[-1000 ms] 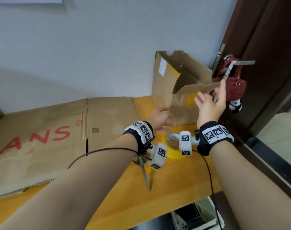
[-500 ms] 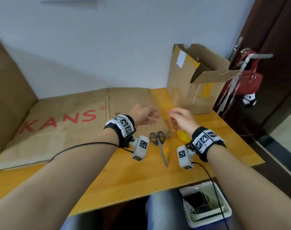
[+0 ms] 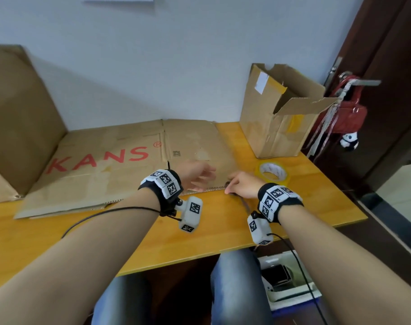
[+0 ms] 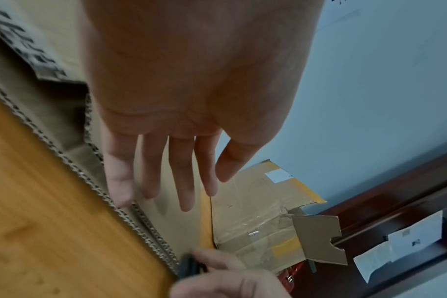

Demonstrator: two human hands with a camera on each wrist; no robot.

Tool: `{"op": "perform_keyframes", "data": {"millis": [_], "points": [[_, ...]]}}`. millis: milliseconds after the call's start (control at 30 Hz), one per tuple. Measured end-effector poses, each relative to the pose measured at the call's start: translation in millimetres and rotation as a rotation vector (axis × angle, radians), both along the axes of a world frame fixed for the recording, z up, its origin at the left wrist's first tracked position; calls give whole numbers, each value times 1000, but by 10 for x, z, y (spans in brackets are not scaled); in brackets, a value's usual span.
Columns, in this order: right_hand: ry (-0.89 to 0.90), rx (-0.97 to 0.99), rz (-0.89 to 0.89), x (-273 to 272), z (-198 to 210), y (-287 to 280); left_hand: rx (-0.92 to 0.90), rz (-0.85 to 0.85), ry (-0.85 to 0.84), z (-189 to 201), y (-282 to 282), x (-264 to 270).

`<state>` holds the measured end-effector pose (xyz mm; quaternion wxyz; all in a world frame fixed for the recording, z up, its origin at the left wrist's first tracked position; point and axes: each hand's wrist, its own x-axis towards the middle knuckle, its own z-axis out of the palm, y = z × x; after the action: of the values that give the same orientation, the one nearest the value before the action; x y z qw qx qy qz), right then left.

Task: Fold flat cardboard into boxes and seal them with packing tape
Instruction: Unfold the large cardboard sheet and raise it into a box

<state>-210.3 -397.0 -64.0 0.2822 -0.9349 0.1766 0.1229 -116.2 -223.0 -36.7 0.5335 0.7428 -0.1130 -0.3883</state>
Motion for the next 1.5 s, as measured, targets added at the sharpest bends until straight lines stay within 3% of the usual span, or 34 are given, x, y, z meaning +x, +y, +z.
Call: {"op": "perform_keyframes", "data": {"millis": [133, 267, 367, 467, 533, 667, 900, 1100, 1500], "points": [[27, -96, -87, -102, 11, -76, -1, 9, -1, 37, 130, -27], [56, -156, -85, -121, 109, -70, -96, 159, -28, 83, 325, -14], [-40, -172, -55, -63, 209, 57, -96, 288, -211, 137, 537, 38], [-124, -69, 16, 32, 307, 288, 56, 367, -480, 155, 843, 166], [-167, 17, 56, 122, 311, 450, 221, 336, -560, 124, 1068, 262], [-184, 108, 90, 340, 201, 742, 421, 267, -548, -21, 1475, 389], [-56, -43, 75, 838, 43, 1018, 737, 208, -595, -354, 1879, 572], [168, -239, 130, 1224, 43, 1129, 740, 143, -498, -365, 1780, 907], [239, -383, 232, 1351, 71, 1132, 945, 121, -654, -467, 1689, 1225]]}}
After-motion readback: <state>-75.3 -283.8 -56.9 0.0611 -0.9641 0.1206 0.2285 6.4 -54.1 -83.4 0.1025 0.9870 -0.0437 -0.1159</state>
